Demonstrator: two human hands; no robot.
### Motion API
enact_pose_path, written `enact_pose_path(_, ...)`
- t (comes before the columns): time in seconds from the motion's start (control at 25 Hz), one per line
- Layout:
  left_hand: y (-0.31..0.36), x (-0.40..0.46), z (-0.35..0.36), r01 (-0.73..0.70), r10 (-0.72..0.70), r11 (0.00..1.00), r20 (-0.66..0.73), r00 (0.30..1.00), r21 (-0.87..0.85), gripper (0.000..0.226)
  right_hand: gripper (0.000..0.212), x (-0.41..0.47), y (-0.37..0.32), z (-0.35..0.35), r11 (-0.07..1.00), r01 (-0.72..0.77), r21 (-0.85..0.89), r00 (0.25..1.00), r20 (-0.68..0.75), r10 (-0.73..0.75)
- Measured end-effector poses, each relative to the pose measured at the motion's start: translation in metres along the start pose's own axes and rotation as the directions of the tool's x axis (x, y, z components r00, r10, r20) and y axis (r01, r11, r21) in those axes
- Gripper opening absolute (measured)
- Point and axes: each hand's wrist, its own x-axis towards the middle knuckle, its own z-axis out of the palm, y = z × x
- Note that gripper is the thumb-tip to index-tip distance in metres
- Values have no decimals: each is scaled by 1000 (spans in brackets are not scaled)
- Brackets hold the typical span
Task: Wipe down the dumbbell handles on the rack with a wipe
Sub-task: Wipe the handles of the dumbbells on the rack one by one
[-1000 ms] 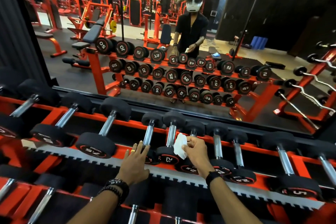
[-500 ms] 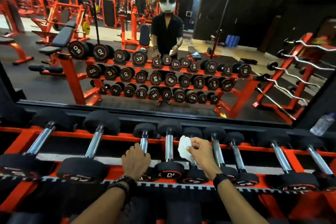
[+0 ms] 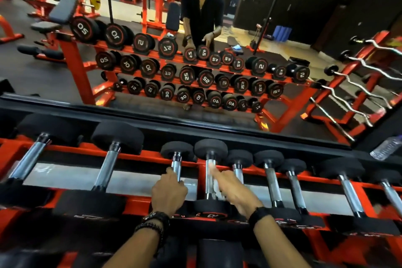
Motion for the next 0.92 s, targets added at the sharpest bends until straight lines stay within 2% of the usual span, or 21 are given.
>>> enact_pose_path(0.08,-1,-2,0,4,-4,1000,-1,1000,0,28,91,16,4,-4,992,-98,83,992,88,90)
enact_pose_path(0.12,-1,-2,0,0,0,1000,-5,1000,4,27,96,19,3,-6,988,-114,109,988,113,101)
enact_pose_path(0.32,-1,1,0,-3,3,1000,-16,1000,-8,26,103,29,-2,-3,990,-139,40,989,48,137)
enact_pose_path(0.4,-2,0,0,0,0,1000,-11,1000,-4,26,110,34,5,0,980,-152,127,984,108,138)
enact_pose_path(0.56,0,3,1,-3,3,1000,-23,1000,3,28,105,36,4,-2,984,-128,122,992,22,126)
enact_pose_path(0.84,0,2,1,10,-10,1000,-22,1000,-9,34,117,32,9,-3,967,-97,234,993,90,78)
enact_pose_path(0.92,-1,0,1,25,-25,1000,-4,1000,3,35,112,32,10,-3,953,-88,289,993,106,60)
